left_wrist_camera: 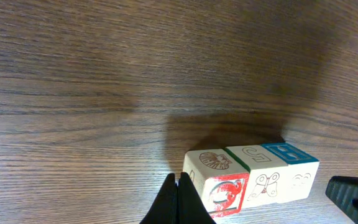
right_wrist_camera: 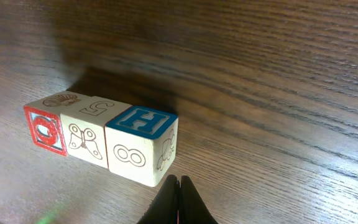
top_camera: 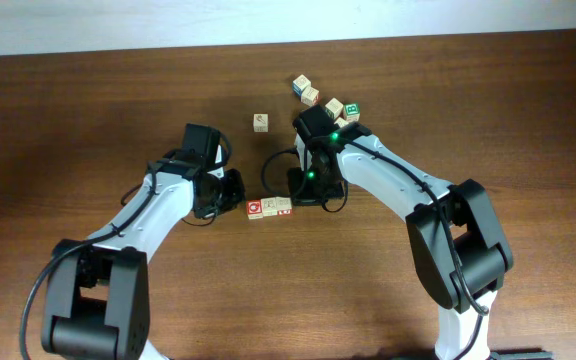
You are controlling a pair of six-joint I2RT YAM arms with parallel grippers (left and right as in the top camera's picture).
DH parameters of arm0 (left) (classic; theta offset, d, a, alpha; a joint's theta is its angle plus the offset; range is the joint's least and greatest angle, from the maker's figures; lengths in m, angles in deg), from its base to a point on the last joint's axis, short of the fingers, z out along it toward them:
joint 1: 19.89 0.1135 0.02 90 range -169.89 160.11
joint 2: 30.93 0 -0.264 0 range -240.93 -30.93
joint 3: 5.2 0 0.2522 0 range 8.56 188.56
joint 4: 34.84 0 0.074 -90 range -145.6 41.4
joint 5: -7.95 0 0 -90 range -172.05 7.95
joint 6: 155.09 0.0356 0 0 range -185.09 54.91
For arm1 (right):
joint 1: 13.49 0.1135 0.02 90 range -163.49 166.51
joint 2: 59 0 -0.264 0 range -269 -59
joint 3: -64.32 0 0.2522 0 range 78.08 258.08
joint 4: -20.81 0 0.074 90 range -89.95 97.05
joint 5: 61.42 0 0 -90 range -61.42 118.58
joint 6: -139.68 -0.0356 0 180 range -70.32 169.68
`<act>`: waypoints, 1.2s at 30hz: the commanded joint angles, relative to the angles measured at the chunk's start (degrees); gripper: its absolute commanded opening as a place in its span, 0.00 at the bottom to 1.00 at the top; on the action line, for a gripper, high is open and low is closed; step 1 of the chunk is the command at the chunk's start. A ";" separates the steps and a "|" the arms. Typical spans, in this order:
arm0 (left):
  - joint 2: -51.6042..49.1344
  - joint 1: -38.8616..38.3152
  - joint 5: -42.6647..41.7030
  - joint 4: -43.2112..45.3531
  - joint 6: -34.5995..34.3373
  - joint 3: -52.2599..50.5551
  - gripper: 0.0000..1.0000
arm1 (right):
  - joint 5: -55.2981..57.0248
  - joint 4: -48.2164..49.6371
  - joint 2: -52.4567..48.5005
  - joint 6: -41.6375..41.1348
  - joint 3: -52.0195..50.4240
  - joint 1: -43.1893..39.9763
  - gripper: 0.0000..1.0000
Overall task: Rotate 3 blocks
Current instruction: 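Bring the left gripper to the row's left end and squeeze with both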
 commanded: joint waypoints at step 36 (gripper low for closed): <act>-2.14 -2.21 -2.25 3.65 2.27 -2.32 0.00 | -1.79 2.64 -0.85 -0.92 -2.73 -0.42 0.04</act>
